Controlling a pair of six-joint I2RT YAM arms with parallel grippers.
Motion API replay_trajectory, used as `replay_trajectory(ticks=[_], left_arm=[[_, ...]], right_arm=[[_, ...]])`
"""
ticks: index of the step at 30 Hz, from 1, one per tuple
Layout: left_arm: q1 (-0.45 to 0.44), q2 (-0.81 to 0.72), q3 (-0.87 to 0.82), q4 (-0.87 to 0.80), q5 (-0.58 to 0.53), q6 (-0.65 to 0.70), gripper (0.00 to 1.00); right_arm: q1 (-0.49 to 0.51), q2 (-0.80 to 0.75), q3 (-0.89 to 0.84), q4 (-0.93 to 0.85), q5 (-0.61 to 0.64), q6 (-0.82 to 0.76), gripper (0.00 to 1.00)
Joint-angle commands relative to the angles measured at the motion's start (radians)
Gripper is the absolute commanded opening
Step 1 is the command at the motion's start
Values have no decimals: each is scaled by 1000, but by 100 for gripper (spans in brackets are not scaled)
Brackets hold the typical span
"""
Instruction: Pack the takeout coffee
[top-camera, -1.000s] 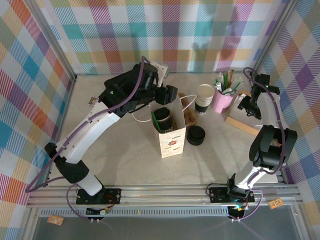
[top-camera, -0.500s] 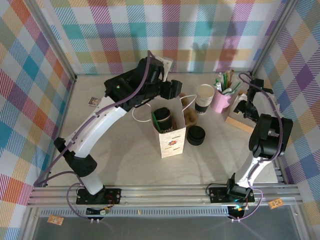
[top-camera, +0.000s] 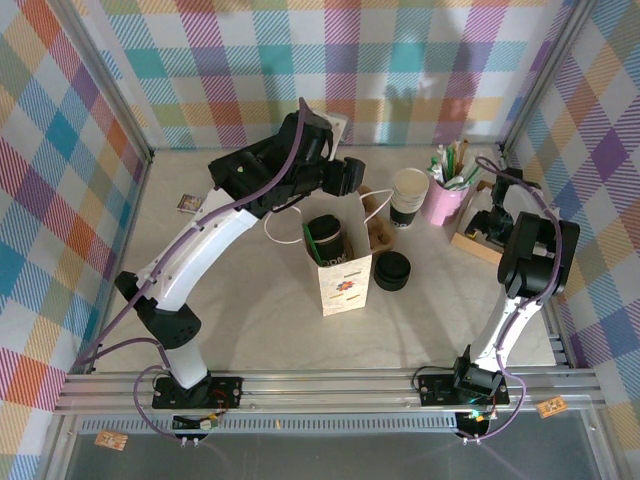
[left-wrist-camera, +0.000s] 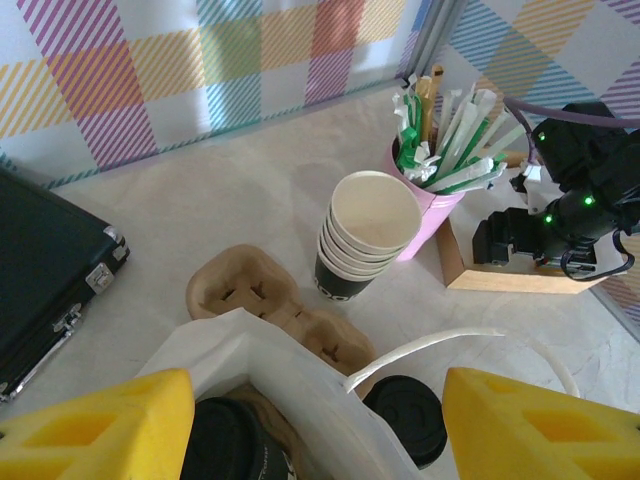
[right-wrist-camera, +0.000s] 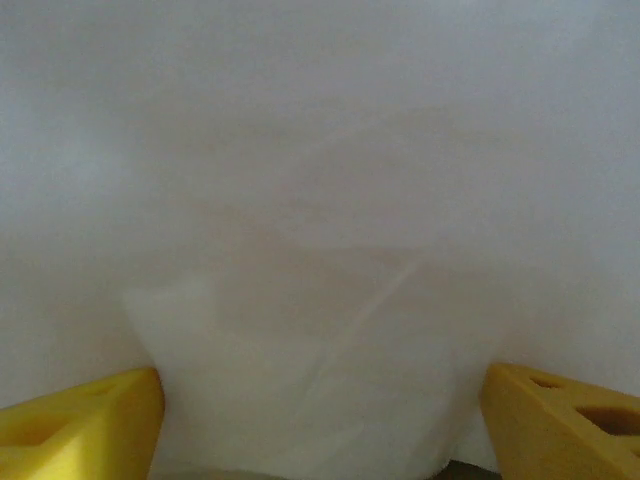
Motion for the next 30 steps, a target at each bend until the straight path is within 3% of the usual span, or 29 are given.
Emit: replay_trajectory(ticks=[1,3,10,18,30], left_arm=[[-8,5,26,-36,-27,-20,67],[-7,6,27,-39,-27,-27,66],[-7,5,25,-36,-26,-40,67],[-7,-13,-2,-16,-27,-52,66],[-7,-61,-86,24,-32,-68,67]], right_arm=[[-6,36,31,-9,-42,-14,78],[-5,60,40,-17,-57,-14,72],[-7,76,50,-35,-72,-17,35],[-7,5,61,-66,-80,-37,6],[-7,-18,93,-110,-77,-50,14]])
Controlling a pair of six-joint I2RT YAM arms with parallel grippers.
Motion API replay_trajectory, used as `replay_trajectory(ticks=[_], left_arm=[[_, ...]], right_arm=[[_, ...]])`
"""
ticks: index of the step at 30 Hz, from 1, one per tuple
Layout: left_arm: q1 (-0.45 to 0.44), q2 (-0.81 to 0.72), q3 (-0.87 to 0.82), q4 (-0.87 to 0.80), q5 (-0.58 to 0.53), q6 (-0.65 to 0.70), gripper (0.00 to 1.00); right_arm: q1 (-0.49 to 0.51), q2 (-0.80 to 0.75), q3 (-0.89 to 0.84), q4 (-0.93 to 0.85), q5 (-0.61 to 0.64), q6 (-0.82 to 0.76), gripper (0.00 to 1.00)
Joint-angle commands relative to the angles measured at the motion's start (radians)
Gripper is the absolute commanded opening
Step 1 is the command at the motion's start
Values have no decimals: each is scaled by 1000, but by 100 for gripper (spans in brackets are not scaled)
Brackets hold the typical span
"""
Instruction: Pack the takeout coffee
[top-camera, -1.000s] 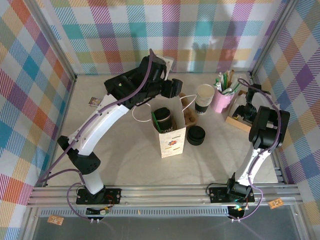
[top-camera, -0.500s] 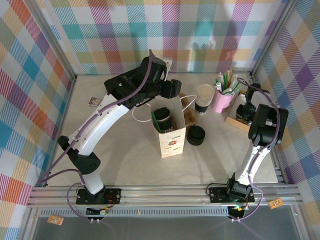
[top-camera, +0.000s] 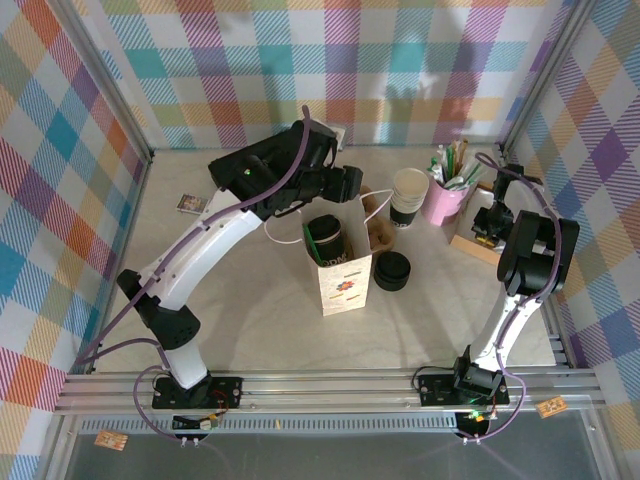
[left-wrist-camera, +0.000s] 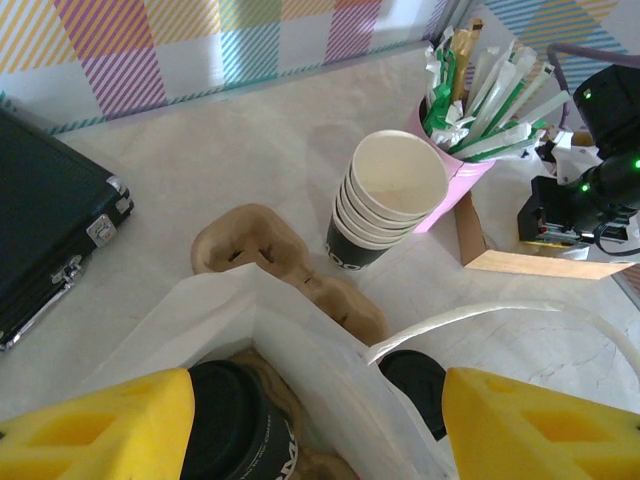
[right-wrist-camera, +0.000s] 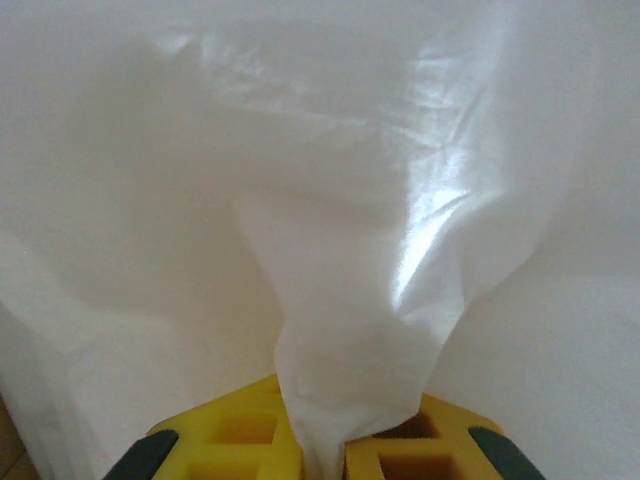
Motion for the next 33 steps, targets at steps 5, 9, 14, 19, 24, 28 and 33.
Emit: replay_trajectory(ticks=[5,9,14,19,24,28,33], left_arm=[[-7,-55,-16,38,-32,1,67],[-6,-57,-15,46,-27,8,67],[-6,-60,-22,49,-26,14,67],[-2,-70,-38,62,-20,16,67],[3,-85,-56,78,-18,18,67],[4,-98,-73,82,-16,17,67],[4,-126,-113,103,-14,9,67]], right_arm=[[-7,-34,41,-51,-30,-5,6],[-7,-55,49,-58,-23,0,0],[-7,-78,66,-77,-24,2,0],[-7,-117,70,-90,-41,13,0],[-6,-147,72,-102,-52,17,0],[-7,-176,62,-100,-59,13,0],[-7,-199,55,-102,-62,7,0]])
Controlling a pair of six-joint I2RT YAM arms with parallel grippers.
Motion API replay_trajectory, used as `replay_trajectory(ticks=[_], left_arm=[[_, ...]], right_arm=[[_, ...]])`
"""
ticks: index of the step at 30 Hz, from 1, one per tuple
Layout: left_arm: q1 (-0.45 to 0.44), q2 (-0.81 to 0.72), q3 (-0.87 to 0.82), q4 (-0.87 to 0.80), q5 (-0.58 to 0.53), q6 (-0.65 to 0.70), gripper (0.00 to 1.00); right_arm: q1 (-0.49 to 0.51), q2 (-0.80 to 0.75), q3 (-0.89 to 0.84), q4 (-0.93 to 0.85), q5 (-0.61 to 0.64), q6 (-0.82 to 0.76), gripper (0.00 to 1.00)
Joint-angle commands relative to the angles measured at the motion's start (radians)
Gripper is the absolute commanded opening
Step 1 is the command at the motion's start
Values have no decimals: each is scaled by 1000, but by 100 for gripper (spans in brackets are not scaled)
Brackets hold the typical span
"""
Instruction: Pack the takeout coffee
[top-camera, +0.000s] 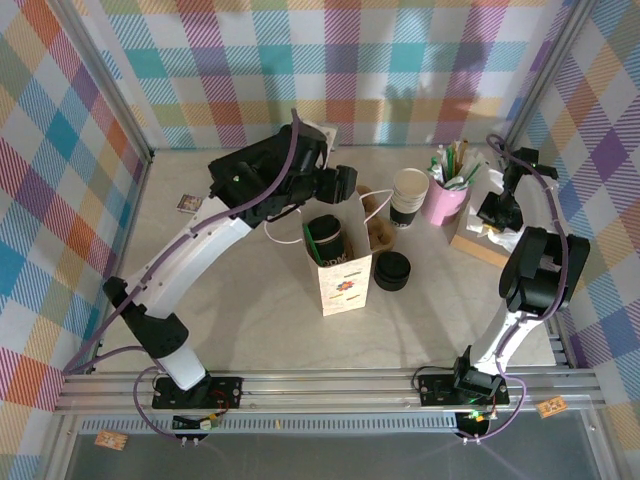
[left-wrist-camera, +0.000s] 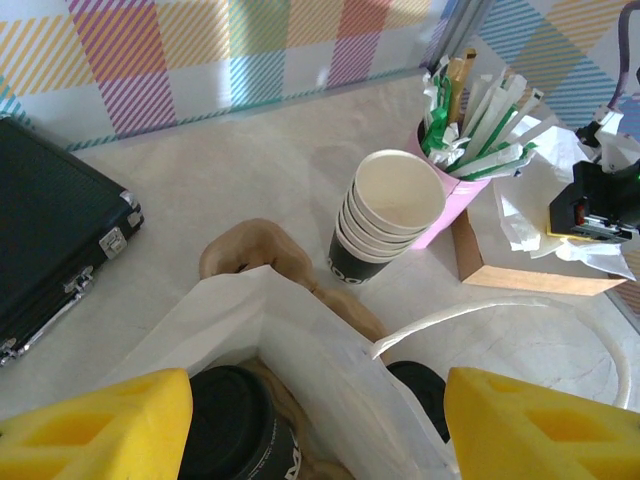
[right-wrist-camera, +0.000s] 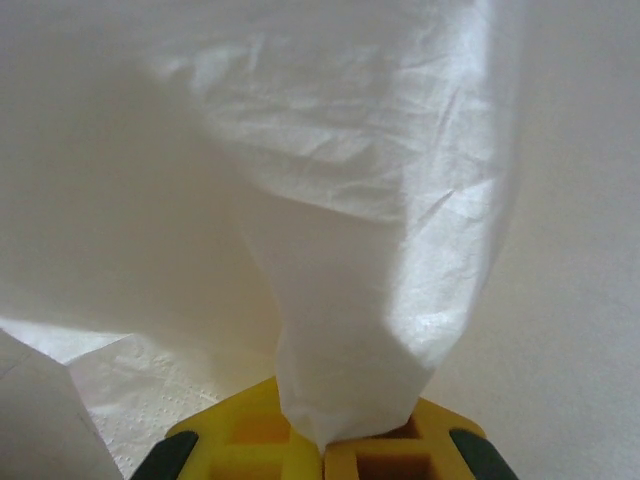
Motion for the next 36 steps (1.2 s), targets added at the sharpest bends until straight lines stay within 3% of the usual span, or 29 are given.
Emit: replay_trajectory(ticks=[1,8,10,16,22,28,36], left_arm=[[3,-49,-24,37,3,6,67],[4,-78,-57,44,-14,-1,67],[5,-89,-70,49,-21,-3,68],[5,-107,-92,56,-32,-9,68],[6,-110,-94,57,-40,-8,68],[8,-105,-94,57,-46,-8,68],[8,-107,-87,86,-41,-19,68]], right_arm=[[-7,-38,14,-32,-20,7,0],[-6,-28,23,-38,-50,1,3],[-7,-27,27,-35,-58,7,17],[-8,19,51,-44,-44,1,22],[-9,52,78,-50,-58,3,18],[-10,57,99,-53,-55,4,4],[-8,-122,76,-92,-45,7,0]])
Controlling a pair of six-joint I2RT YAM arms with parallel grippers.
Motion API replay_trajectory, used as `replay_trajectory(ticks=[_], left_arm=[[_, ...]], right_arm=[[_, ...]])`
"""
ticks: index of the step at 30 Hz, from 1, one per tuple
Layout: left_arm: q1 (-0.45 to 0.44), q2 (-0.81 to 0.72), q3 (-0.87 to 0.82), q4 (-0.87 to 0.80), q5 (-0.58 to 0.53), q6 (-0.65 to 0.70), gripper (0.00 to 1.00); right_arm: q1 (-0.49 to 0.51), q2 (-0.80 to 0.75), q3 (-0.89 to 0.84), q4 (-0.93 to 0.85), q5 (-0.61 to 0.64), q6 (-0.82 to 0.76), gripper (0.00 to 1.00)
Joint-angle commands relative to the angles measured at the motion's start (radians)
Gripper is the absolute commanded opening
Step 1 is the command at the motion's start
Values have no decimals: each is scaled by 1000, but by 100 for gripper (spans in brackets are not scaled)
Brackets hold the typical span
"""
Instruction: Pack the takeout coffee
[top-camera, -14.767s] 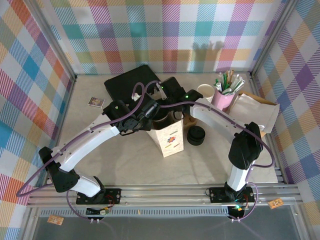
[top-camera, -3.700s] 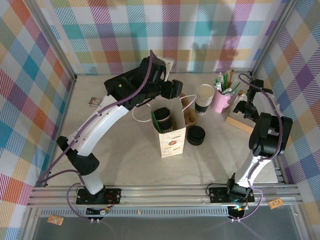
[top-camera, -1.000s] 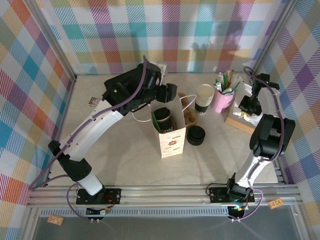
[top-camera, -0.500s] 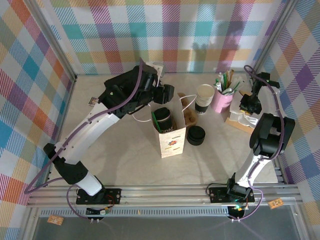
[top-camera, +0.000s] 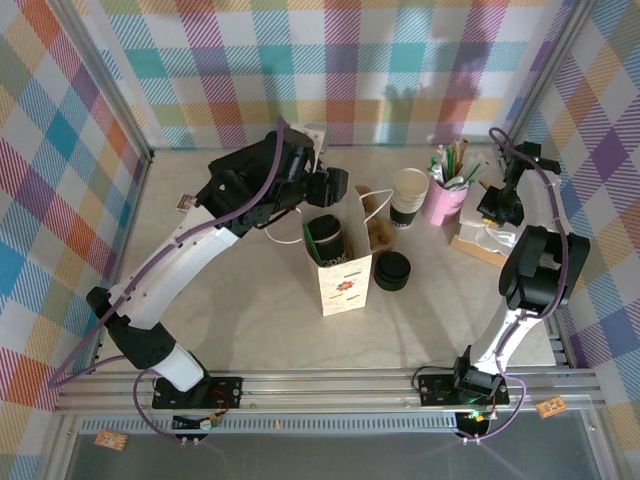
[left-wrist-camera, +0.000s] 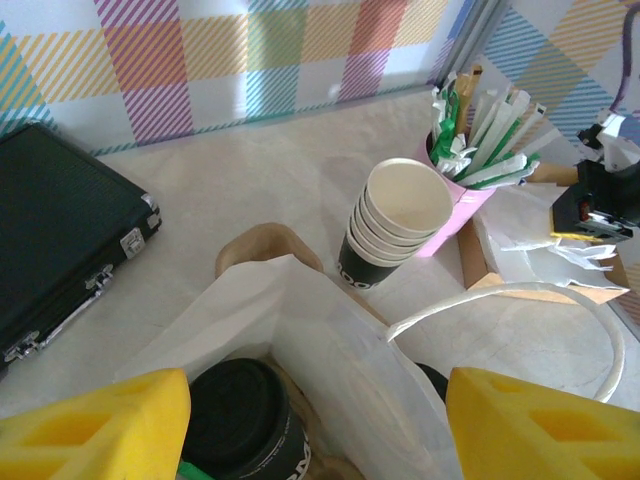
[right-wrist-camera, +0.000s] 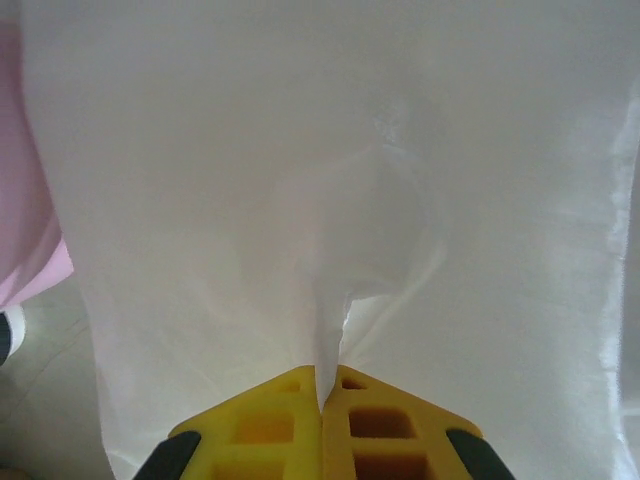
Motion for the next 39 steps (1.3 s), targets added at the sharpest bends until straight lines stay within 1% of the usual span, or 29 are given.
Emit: replay_trajectory(ticks=[1,5,8,11,15,19,23,26,30,33,36,39], left_arm=[[7,-28,-4,53,-15,-10,68],[7,-55,-26,80,-12,-1,68],[6,-84,-72,127,20,19,68],[7,-94,-84,152,51,43,68],[5,-82,-41,159,119,45,68],[4,-76,8,168,204,16,69],[5,-75,59,189,266,-50,71],[5,-69,101,203,302,-99,72],[5,-42,172,221,363,-168,72],[7,-19,214,233,407,-214,73],[21,-18,203,272,431,-281,77],[68,-42,125,378,485,-402,80]], right_arm=[[-8,-160,-8,-39,-14,15,0],[-8,-302,-44,-54,-87,13,0],[-9,-406,-75,-57,-154,1,0],[-8,-518,-113,-21,-222,-11,0],[-7,-671,-181,86,-361,-60,0],[6,-815,-232,210,-507,-100,0],[63,-913,-249,336,-646,-101,0],[140,-950,-250,428,-679,-70,0],[301,-955,-225,503,-639,-63,0],[424,-925,-184,523,-600,-69,0],[538,-891,-143,540,-567,-88,0],[633,-858,-108,552,-534,-111,0]])
